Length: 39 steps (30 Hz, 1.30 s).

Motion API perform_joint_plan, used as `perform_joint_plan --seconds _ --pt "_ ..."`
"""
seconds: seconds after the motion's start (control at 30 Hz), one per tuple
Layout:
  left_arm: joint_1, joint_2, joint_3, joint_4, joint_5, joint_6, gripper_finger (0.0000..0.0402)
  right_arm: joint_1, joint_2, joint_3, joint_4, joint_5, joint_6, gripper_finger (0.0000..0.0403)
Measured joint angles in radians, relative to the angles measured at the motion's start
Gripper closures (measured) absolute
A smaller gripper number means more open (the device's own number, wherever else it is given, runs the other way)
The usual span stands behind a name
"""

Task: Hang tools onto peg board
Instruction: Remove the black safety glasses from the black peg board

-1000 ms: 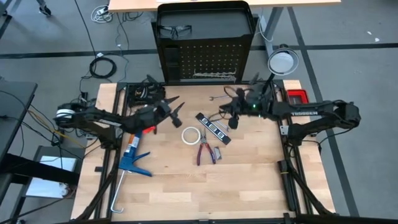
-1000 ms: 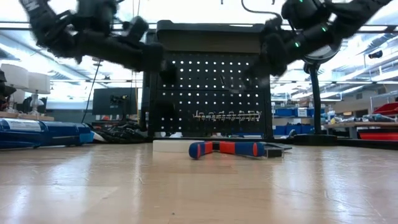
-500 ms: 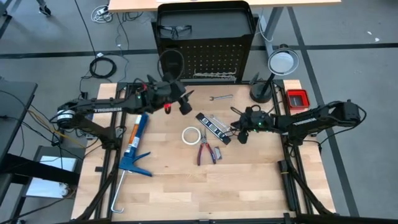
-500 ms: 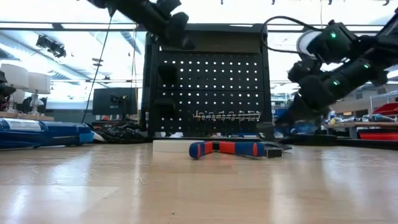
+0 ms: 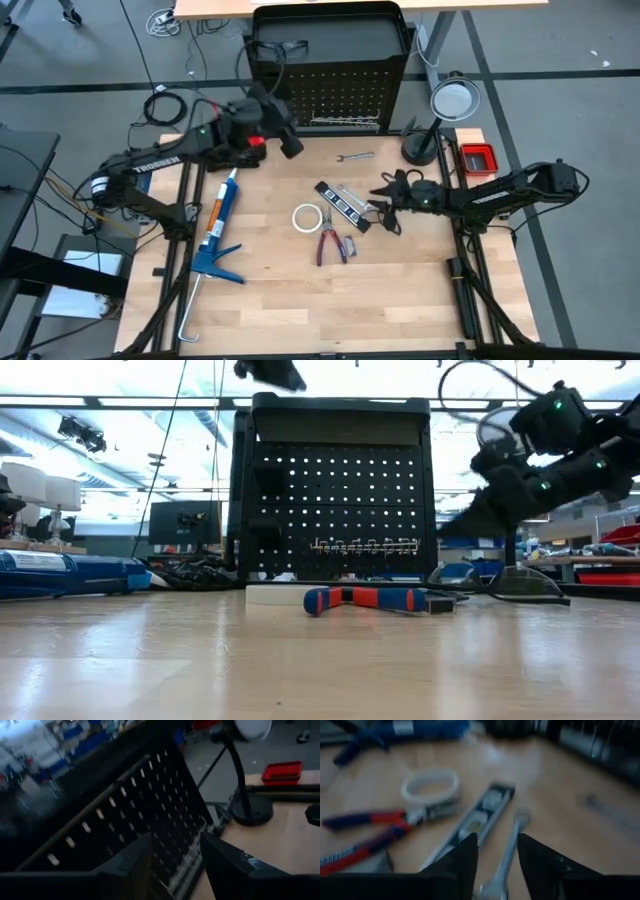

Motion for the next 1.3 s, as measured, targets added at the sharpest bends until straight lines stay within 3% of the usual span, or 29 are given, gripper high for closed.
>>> perform_joint_plan --seconds 0.2,0.37,0.67,0.83,1.03,1.3 --pt "0.107 0.004 0.198 -0.144 0.165 0.084 0.0229 -0.045 0.0 0.0 0.276 -0.001 -0.166 0.0236" --pt "0.234 0.048 0.348 -0.263 0.293 0.106 0.0229 -0.087 0.0 0.0 0.33 -0.072 -0.188 0.024" --pt "0.37 0.269 0.732 -0.561 0.294 0.298 0.0229 -0.098 0.041 0.0 0.322 -0.133 -0.096 0.024" --pt "0.402 0.389 0.933 -0.651 0.255 0.329 0.0229 -0.098 0.068 0.0 0.319 -0.134 -0.065 0.0243" --pt "0.408 0.412 0.959 -0.593 0.242 0.303 0.0229 -0.098 0.095 0.0 0.326 -0.134 -0.059 0.0245" --pt "0.409 0.416 0.958 -0.536 0.199 0.135 0.0229 -0.099 0.13 0.0 0.383 -0.133 -0.11 0.0247"
